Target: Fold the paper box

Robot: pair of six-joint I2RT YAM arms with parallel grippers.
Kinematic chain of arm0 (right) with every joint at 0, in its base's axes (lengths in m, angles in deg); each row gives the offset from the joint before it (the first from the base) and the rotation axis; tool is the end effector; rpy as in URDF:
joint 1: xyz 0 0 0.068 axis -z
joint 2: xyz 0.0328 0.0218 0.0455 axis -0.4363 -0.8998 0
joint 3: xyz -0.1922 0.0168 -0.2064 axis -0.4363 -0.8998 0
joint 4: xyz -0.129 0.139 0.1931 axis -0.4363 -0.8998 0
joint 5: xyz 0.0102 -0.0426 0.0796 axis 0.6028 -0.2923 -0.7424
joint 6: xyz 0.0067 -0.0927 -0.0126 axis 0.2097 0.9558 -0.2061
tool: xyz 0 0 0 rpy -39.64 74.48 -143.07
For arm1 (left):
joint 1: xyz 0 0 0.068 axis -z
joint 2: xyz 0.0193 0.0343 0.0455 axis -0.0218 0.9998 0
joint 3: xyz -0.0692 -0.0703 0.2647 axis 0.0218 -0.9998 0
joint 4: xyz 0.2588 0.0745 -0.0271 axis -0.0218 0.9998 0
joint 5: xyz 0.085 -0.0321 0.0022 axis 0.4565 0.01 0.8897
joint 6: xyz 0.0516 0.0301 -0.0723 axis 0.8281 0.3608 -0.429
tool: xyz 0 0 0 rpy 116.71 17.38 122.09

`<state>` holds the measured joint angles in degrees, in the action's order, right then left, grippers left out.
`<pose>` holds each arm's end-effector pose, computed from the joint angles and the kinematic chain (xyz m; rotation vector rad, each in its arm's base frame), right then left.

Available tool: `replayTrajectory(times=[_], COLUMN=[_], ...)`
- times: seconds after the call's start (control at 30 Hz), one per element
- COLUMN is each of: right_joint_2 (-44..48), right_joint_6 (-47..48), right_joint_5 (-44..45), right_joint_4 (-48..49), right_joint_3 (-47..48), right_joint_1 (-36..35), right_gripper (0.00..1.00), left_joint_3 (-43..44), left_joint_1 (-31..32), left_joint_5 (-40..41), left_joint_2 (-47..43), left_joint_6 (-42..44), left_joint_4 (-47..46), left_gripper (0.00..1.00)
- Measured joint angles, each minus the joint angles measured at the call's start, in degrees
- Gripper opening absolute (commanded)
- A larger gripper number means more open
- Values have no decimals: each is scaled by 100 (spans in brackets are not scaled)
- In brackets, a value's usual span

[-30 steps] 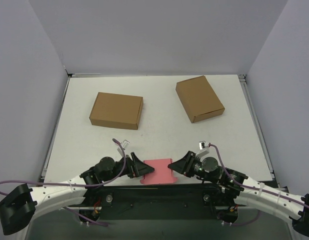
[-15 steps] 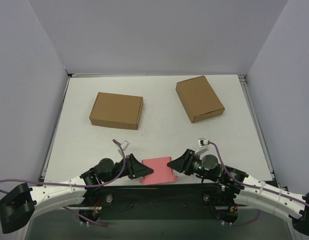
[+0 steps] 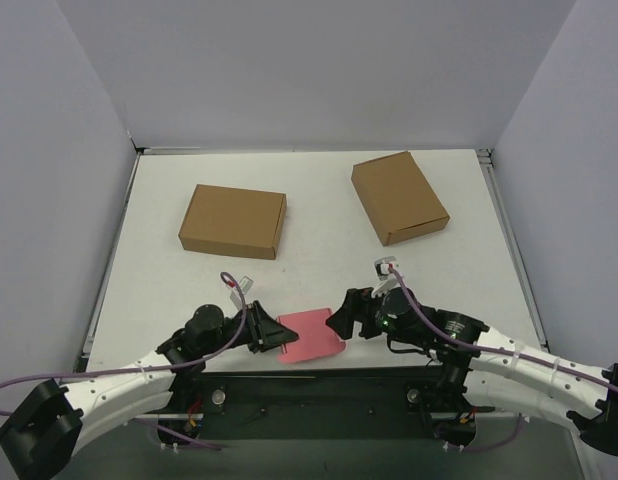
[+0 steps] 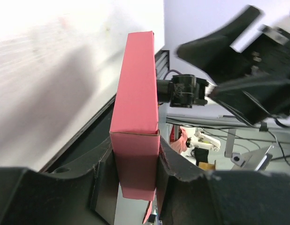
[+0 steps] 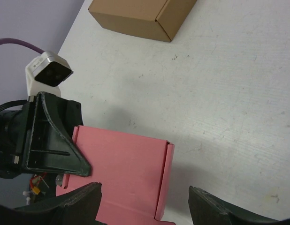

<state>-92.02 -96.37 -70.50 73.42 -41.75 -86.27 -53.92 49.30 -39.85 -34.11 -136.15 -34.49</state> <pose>0.1166 0.2009 0.2452 -0.2470 2.0735 1.1883 0.1115 -0.1670 0.1460 -0.2189 2.1886 -1.7201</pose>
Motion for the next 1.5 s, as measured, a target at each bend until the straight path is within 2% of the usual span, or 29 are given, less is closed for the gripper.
replayTrajectory(times=[0.1,0.2,0.37,0.5,0.67,0.8,1.0,1.13,1.2,1.23,1.27,1.3,1.33,1.4,1.5], right_joint_2=[-111,-293,-1078,-1624,-2138,-2555,-2761,-2789,-2798,-2798,-2798,-2798,-2798,-2798,-2798], right_joint_6=[610,1388,2739,3539,4269,4605,4819,4972,5056,5088,5136,5176,5224,5263,5237], right_joint_5=[186,511,1565,2140,2551,2999,3794,4225,4385,4444,4461,4465,4457,4426,4319], right_joint_4=[-92,-278,-581,-634,-761,-881,-951,-977,-979,-975,-973,-975,-979,-986,-1104], right_joint_3=[254,658,1648,1921,1969,2114,2159,2157,2151,2151,2151,2149,2138,2120,2116], right_joint_1=[-50,-463,-2098,-2949,-3357,-3521,-3582,-3641,-3689,-3720,-3742,-3764,-3779,-3805,-3783], right_gripper=[75,75,77,77,78,77,68,49,41,36,34,33,30,29,27], left_joint_3=[28,125,133,94,76,59,46,46,44,44,44,44,44,44,44], left_joint_1=[-496,-863,-1303,-1399,-1526,-1567,-1580,-1591,-1591,-1591,-1591,-1591,-1591,-1606,-1805], left_joint_5=[-564,-1137,-1818,-2133,-2404,-2465,-2577,-2616,-2658,-2680,-2691,-2697,-2712,-2765,-2870], left_joint_2=[485,879,1392,1779,2114,2098,1729,1644,1644,1644,1641,1641,1641,1648,1652], left_joint_6=[-83,-264,-1012,-1709,-2507,-2793,-2962,-3117,-3187,-3213,-3237,-3263,-3285,-3303,-3274], left_joint_4=[-79,-234,-1071,-1797,-2649,-2809,-2664,-2682,-2684,-2682,-2686,-2688,-2686,-2719,-2776], left_gripper=[28,28,27,27,26,25,20,18,23,30,37,52,58,68,74])
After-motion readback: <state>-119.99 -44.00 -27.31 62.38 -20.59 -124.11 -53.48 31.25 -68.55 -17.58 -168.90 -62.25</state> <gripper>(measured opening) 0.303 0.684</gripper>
